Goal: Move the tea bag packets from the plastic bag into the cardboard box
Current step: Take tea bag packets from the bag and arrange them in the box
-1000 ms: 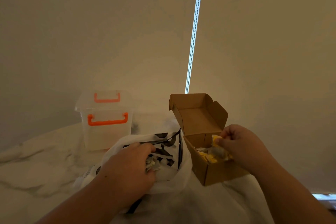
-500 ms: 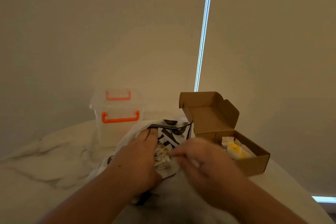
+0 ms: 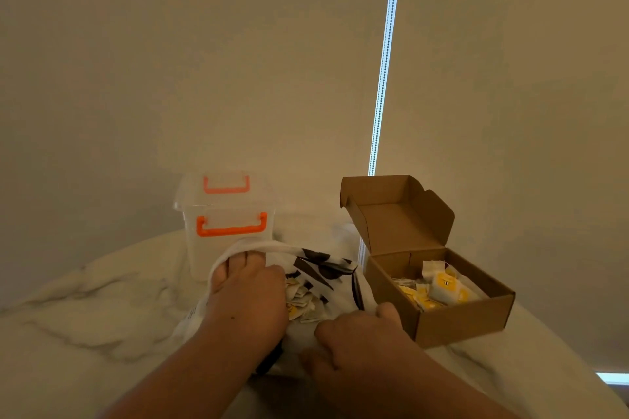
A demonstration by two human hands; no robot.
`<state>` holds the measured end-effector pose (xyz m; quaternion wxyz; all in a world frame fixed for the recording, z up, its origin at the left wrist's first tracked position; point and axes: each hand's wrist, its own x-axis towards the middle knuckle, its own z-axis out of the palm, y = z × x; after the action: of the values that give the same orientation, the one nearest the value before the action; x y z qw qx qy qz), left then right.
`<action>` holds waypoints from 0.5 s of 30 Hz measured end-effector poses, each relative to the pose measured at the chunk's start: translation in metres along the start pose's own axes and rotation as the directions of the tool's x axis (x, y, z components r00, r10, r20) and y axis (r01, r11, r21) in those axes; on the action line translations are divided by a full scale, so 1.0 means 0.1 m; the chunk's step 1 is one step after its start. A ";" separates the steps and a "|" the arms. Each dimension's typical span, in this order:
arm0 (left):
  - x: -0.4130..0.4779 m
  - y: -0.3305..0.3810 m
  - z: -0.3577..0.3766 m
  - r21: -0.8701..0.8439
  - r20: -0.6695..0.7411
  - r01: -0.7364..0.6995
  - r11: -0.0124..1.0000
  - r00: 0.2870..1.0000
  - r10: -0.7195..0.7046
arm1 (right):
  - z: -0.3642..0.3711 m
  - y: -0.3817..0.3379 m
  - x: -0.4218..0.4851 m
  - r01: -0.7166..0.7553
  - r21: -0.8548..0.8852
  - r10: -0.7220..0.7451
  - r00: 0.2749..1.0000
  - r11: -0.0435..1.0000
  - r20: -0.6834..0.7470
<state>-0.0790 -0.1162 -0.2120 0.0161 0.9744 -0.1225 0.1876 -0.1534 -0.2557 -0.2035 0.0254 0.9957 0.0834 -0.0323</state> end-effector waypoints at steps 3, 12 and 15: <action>0.01 -0.06 0.03 0.036 0.002 0.039 0.999 0.999 -0.040 | 0.03 -0.03 0.00 0.018 0.002 -0.018 1.000 1.000 -0.013; 0.12 -0.17 0.07 0.017 0.019 0.014 1.000 1.000 -0.014 | 0.03 0.03 -0.01 0.002 0.053 0.001 0.999 0.999 -0.048; 0.12 -0.19 0.07 0.045 0.107 -0.041 0.998 0.994 0.036 | 0.01 0.05 0.00 -0.028 0.106 0.033 0.999 0.994 -0.042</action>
<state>-0.0611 -0.1013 -0.2133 -0.0172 0.9806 -0.1373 0.1387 -0.1529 -0.2612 -0.2045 -0.0286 0.9972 0.0668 -0.0148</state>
